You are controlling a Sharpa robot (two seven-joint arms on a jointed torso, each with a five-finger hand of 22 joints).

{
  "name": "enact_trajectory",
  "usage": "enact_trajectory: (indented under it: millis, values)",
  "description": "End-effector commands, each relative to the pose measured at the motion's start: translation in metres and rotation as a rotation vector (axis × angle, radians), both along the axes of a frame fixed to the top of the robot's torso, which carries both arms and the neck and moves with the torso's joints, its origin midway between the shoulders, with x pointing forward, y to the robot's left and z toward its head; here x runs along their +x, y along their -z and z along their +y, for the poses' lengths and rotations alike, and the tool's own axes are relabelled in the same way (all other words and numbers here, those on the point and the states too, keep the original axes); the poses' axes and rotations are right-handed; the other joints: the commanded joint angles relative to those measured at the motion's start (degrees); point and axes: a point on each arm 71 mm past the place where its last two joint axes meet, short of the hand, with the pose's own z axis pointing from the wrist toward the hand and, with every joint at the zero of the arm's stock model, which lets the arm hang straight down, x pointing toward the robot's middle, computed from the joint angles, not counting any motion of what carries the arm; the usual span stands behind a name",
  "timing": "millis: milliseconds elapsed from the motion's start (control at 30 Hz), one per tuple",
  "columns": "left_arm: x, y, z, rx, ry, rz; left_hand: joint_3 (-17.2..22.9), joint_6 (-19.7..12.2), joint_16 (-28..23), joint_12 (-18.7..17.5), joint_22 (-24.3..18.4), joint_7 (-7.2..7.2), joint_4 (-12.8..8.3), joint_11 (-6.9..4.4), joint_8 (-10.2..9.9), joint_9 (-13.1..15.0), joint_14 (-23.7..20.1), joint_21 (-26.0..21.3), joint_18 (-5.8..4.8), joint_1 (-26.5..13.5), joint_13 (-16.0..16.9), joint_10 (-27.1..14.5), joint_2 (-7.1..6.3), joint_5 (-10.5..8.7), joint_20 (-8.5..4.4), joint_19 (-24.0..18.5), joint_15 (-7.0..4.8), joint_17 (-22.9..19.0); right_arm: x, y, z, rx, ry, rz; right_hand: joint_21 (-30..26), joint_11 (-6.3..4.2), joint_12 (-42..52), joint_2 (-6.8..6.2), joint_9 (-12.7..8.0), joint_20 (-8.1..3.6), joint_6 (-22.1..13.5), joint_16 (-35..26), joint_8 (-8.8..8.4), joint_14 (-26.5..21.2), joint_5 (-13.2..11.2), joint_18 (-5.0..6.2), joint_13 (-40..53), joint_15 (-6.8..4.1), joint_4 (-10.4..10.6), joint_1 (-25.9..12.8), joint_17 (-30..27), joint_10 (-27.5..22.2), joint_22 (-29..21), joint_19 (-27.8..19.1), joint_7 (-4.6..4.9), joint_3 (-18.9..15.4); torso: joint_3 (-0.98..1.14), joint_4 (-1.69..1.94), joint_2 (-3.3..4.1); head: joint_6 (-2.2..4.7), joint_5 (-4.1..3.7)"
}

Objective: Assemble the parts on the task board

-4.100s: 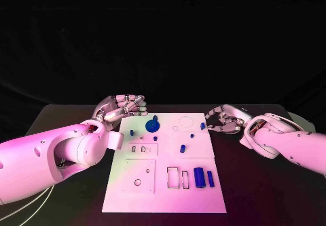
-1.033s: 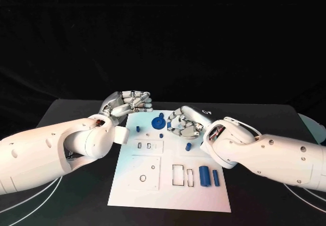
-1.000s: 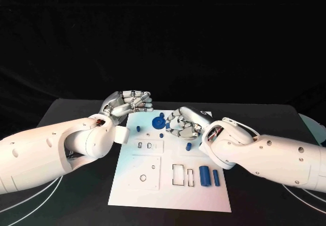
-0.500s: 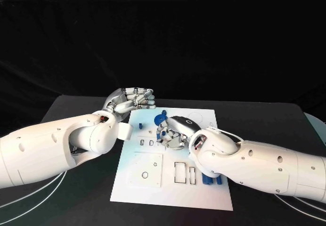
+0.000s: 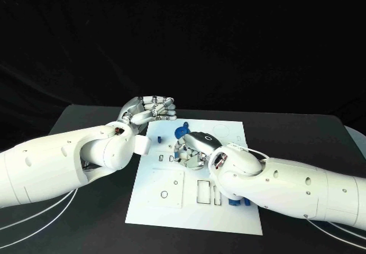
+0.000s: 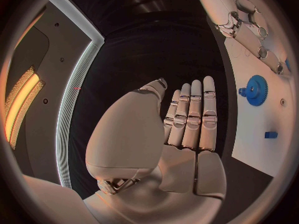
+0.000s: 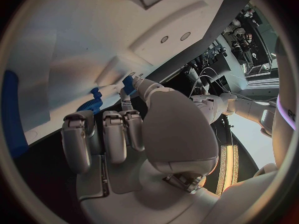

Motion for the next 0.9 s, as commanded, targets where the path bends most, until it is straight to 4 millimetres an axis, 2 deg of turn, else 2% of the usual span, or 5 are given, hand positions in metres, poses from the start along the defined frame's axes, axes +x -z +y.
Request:
enact_trajectory:
  millis: [33,467,700,900]
  values:
    - [-0.0002,-0.0016,-0.0018,-0.002,0.006,-0.012,0.2,-0.1,-0.3,-0.1,-0.1,0.45,0.1,0.04,-0.2,-0.1,-0.2,-0.3,0.73,-0.4,0.0,-0.4,-0.09,-0.36,0.22,0.2,0.26,0.1,0.0005,0.0029,0.0004,-0.040,-0.001,-0.007,0.3,-0.34,0.1,0.19,3.0,-0.27,1.5,0.3,2.59,6.2,0.2,-0.40,8.9,-0.37,0.3,-0.6,15.1,1.0,15.1,6.1,-1.40,0.1,0.00,0.05,-0.01,-0.10,0.05]
    - [-0.0002,-0.0014,-0.0015,-0.002,0.007,-0.010,0.2,0.0,-0.3,-0.1,-0.1,0.44,0.0,0.04,-0.2,-0.1,-0.2,-0.3,0.72,-0.4,0.0,-0.3,-0.09,-0.35,0.23,0.1,0.27,0.1,0.0016,0.0071,0.0015,-0.061,-0.008,0.005,0.3,-0.25,-0.2,-0.26,3.0,-0.30,0.9,0.3,2.52,6.2,-0.1,-0.40,8.6,-0.34,0.4,-1.1,15.1,0.7,15.1,6.1,-1.24,0.1,-0.04,0.06,-0.02,-0.27,0.15]
    - [-0.0002,-0.0014,-0.0012,-0.002,0.007,-0.010,0.2,0.0,-0.3,-0.1,-0.1,0.44,0.0,0.04,-0.2,-0.1,-0.2,-0.3,0.72,-0.4,0.0,-0.3,-0.09,-0.35,0.23,0.1,0.27,0.1,0.0022,0.0086,0.0015,-0.067,-0.007,0.010,0.3,0.56,-1.1,-0.81,2.5,0.08,-1.4,0.3,1.48,6.2,-0.6,-0.40,7.8,0.27,0.7,-1.9,15.0,-0.1,15.1,6.1,-0.24,0.3,-0.01,0.02,-0.05,-0.30,0.26]
    - [-0.0002,-0.0013,-0.0010,-0.001,0.007,-0.009,0.3,0.0,-0.4,-0.1,-0.1,0.44,0.0,0.03,-0.2,-0.1,-0.2,-0.4,0.72,-0.5,0.0,-0.4,-0.10,-0.34,0.25,0.1,0.28,0.2,0.0022,0.0096,0.0017,-0.075,-0.008,0.015,0.3,0.82,-1.3,-1.10,2.3,0.27,-1.9,0.3,1.24,6.2,-0.7,-0.40,7.5,0.50,0.8,-2.3,15.0,-0.3,15.1,6.1,0.04,0.3,-0.03,0.00,-0.05,-0.32,0.25]
